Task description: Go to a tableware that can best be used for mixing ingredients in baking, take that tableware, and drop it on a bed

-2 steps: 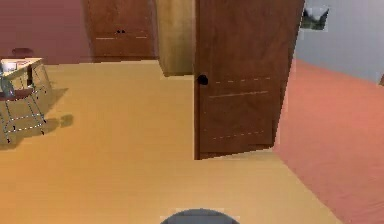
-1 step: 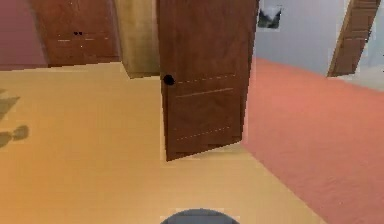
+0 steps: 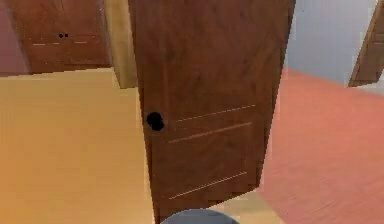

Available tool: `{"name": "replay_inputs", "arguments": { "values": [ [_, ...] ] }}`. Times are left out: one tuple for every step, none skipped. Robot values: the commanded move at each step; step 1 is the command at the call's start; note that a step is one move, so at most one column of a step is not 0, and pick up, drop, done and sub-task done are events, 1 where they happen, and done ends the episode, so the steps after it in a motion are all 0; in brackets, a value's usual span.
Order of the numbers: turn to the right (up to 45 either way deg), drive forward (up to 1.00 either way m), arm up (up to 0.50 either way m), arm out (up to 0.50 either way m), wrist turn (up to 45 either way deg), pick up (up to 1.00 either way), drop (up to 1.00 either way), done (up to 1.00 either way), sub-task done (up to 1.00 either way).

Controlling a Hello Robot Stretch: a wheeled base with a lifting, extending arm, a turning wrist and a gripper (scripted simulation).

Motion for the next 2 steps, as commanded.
{"name": "replay_inputs", "arguments": {
  "values": [
    [45.0,0.0,0.0,0.0,0.0,0.0,0.0,0.0,0.0],
    [3.0,0.0,0.0,0.0,0.0,0.0,0.0,0.0,0.0]
  ]
}}
